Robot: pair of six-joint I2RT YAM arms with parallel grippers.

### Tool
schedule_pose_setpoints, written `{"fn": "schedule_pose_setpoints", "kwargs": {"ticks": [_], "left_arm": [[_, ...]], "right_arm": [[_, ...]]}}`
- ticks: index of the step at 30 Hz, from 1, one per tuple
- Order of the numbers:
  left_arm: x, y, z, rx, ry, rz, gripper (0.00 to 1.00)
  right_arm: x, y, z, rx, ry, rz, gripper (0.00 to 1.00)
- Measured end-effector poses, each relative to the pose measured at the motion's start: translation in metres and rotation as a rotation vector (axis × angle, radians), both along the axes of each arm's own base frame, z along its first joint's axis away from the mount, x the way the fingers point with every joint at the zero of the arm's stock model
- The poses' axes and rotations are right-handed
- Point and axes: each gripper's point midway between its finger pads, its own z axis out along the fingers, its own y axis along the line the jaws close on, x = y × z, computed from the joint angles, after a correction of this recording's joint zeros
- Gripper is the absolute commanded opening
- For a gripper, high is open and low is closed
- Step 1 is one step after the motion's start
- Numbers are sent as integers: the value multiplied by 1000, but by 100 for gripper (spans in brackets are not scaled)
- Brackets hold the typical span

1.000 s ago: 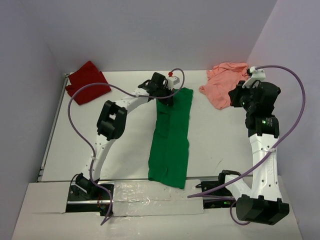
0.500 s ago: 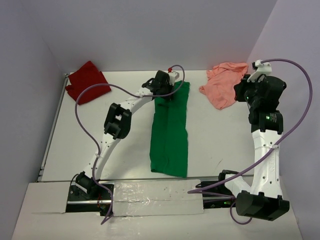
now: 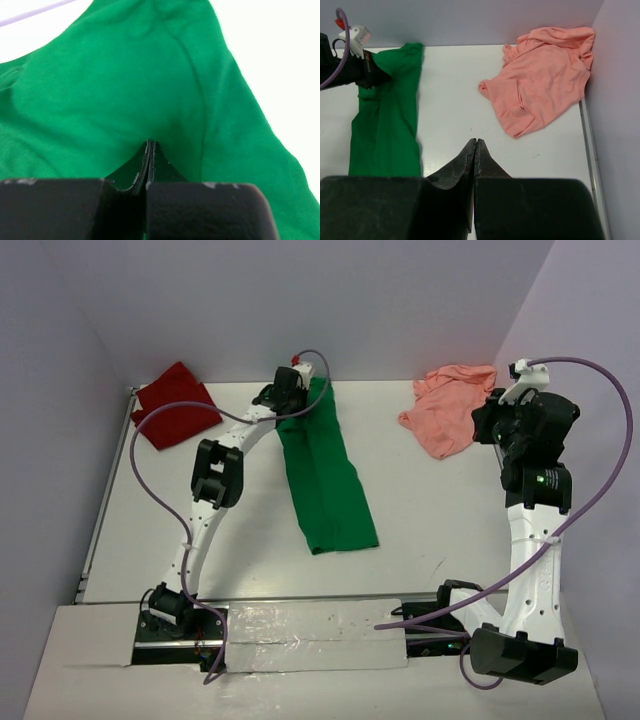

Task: Fold and stack the t-shirts
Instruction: Grab the bottom of the folded rectangular tshirt with right arm

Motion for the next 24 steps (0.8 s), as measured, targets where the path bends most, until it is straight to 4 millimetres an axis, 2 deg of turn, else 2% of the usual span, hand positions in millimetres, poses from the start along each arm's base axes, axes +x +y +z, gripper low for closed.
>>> {"fn": "schedule_pose_setpoints", "kwargs": {"ticks": [4,13,17,20,22,24], "left_arm": [[-7,-13,-6,16,-12,-56,0],[-34,-67,-3,52,-59,-221,0],[-42,-85,0,42,-78,-256,1],[-42,-87,-3,39,-98,-252,6],[-43,-81,-4,46,-104,-235,10],[-46,-70,2,68,-104,-209,18]], "right_arm": [[0,1,0,1,0,3,0],[-1,1,1,1,-3,6,0],[-4,2,-3,-5,1,10,0],[-5,5,-16,-8,22,36,6],[-2,12,-33,3,58,84,8],[4,22,-51,22,106,143,6]]}}
